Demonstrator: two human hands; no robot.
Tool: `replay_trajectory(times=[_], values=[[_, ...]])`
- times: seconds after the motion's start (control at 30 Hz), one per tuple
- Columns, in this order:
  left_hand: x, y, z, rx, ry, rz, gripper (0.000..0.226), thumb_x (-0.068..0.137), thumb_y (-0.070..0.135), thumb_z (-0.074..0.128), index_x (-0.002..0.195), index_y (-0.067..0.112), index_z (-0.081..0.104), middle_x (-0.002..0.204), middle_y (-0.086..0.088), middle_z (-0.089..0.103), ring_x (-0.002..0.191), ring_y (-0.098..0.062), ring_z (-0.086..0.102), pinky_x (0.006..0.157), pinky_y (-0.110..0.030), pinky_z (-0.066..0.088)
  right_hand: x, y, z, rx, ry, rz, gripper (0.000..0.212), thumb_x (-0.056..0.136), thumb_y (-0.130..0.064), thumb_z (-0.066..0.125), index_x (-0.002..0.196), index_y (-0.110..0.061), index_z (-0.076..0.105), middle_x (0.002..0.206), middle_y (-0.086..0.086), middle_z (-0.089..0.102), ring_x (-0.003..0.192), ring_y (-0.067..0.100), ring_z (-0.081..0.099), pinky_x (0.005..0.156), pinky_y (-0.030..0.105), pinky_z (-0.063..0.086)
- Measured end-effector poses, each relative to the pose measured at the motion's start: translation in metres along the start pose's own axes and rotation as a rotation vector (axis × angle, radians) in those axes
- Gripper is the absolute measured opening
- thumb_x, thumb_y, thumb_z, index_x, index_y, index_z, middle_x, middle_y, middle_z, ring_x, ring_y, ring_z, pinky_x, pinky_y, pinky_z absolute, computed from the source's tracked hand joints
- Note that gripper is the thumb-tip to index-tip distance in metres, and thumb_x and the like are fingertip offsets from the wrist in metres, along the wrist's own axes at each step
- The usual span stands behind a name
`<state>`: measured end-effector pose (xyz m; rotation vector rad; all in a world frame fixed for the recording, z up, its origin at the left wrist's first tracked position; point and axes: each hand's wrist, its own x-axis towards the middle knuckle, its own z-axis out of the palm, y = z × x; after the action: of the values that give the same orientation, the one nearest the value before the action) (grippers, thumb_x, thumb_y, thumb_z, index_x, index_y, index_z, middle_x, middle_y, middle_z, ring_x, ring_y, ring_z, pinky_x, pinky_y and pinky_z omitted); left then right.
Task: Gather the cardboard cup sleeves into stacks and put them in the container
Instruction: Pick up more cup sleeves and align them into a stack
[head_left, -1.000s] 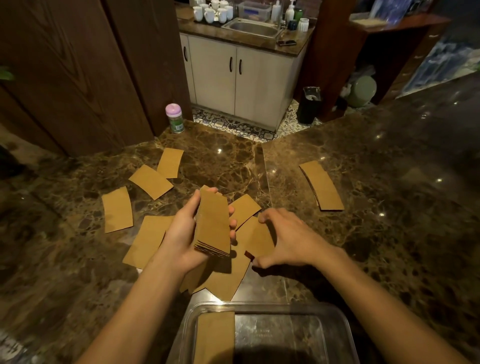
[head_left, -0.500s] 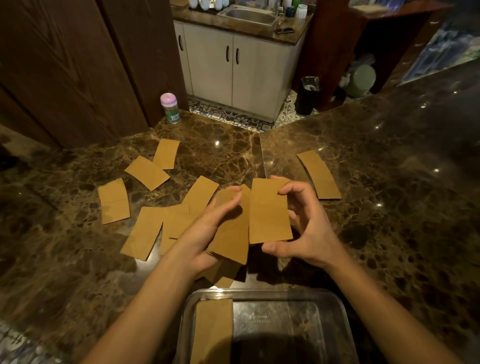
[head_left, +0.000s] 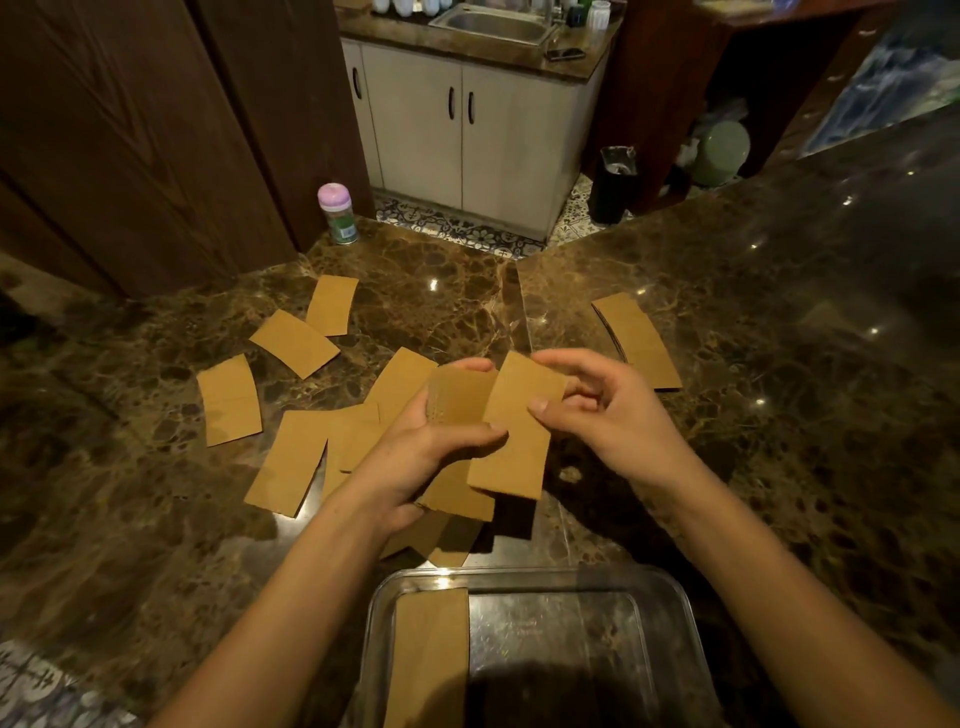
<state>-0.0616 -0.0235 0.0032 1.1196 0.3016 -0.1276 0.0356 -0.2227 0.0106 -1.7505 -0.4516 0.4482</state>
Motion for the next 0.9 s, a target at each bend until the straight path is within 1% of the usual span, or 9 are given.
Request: replay_trajectory(times=[0.17, 0.23, 0.3, 0.4, 0.5, 0.63, 0.7, 0.8, 0.9], values=[[-0.001, -0.002, 0.009, -0.194, 0.107, 0.124, 0.066, 0.072, 0.040, 0.089, 0.132, 0.029, 0.063, 0.115, -0.011, 0.072, 0.091, -0.027, 0.073, 0.068, -0.039, 0.063, -0.003, -0.005, 0.016, 0.502, 0.163, 0.215, 0.059, 0.096, 0.002, 0.070, 0.140, -0.035, 0.059, 0.122, 0.013, 0.071, 0.100, 0.019, 0.079, 0.077, 0.029, 0.063], [0.000, -0.004, 0.013, -0.185, 0.129, 0.175, 0.088, 0.056, 0.047, 0.098, 0.133, 0.028, 0.061, 0.115, -0.010, 0.070, 0.094, -0.027, 0.071, 0.070, -0.039, 0.062, -0.007, -0.006, 0.025, 0.575, 0.215, 0.269, 0.051, 0.097, 0.003, 0.068, 0.137, -0.029, 0.062, 0.117, 0.010, 0.073, 0.101, 0.017, 0.078, 0.077, 0.030, 0.064], [0.000, -0.008, 0.014, -0.133, 0.153, 0.226, 0.087, 0.056, 0.040, 0.099, 0.133, 0.029, 0.060, 0.115, -0.011, 0.070, 0.099, -0.028, 0.069, 0.074, -0.039, 0.062, -0.011, -0.009, 0.034, 0.570, 0.250, 0.289, 0.039, 0.097, 0.001, 0.070, 0.129, -0.020, 0.064, 0.103, 0.007, 0.080, 0.097, 0.019, 0.080, 0.074, 0.028, 0.064], [0.002, -0.011, 0.015, -0.085, 0.205, 0.277, 0.069, 0.071, 0.023, 0.090, 0.132, 0.034, 0.059, 0.120, -0.018, 0.068, 0.107, -0.033, 0.069, 0.081, -0.046, 0.061, -0.019, -0.013, 0.047, 0.368, 0.192, 0.286, 0.031, 0.096, -0.014, 0.075, 0.123, -0.013, 0.061, 0.092, 0.007, 0.083, 0.085, 0.024, 0.081, 0.068, 0.034, 0.065], [0.005, -0.010, 0.016, -0.114, 0.205, 0.269, 0.055, 0.090, 0.017, 0.077, 0.136, 0.036, 0.057, 0.122, -0.022, 0.070, 0.107, -0.036, 0.070, 0.086, -0.050, 0.060, -0.027, -0.012, 0.050, -0.010, 0.143, 0.205, 0.027, 0.092, -0.037, 0.078, 0.110, -0.022, 0.065, 0.082, 0.005, 0.082, 0.076, 0.024, 0.080, 0.075, 0.048, 0.064], [0.006, -0.005, 0.018, -0.219, 0.154, 0.250, 0.042, 0.099, 0.018, 0.063, 0.138, 0.033, 0.056, 0.106, -0.018, 0.072, 0.094, -0.034, 0.071, 0.083, -0.052, 0.061, -0.038, -0.017, 0.048, -0.324, 0.107, 0.001, 0.026, 0.085, -0.056, 0.074, 0.087, -0.030, 0.069, 0.076, -0.011, 0.075, 0.067, 0.004, 0.070, 0.063, 0.025, 0.059], [0.004, -0.001, 0.019, -0.203, 0.161, 0.228, 0.038, 0.099, 0.030, 0.062, 0.136, 0.033, 0.056, 0.097, -0.016, 0.073, 0.080, -0.031, 0.072, 0.070, -0.045, 0.063, -0.040, -0.019, 0.046, -0.451, 0.070, -0.083, 0.037, 0.079, -0.066, 0.072, 0.084, -0.029, 0.067, 0.074, -0.018, 0.069, 0.070, 0.002, 0.066, 0.063, 0.020, 0.056], [-0.001, 0.004, 0.022, -0.176, 0.162, 0.123, 0.039, 0.096, 0.054, 0.057, 0.125, 0.028, 0.058, 0.091, -0.014, 0.072, 0.066, -0.027, 0.069, 0.057, -0.038, 0.060, -0.035, -0.025, 0.032, -0.649, 0.042, -0.257, 0.059, 0.063, -0.077, 0.079, 0.088, -0.029, 0.056, 0.097, -0.024, 0.054, 0.089, -0.005, 0.054, 0.070, 0.009, 0.040], [-0.006, 0.003, 0.029, -0.164, 0.097, -0.009, 0.049, 0.092, 0.068, 0.054, 0.116, 0.025, 0.059, 0.082, -0.013, 0.068, 0.062, -0.028, 0.066, 0.056, -0.037, 0.057, -0.028, -0.032, 0.022, -0.639, -0.233, -0.334, 0.071, 0.058, -0.071, 0.088, 0.105, -0.033, 0.051, 0.151, -0.010, 0.034, 0.140, 0.006, 0.036, 0.099, 0.003, 0.032]])
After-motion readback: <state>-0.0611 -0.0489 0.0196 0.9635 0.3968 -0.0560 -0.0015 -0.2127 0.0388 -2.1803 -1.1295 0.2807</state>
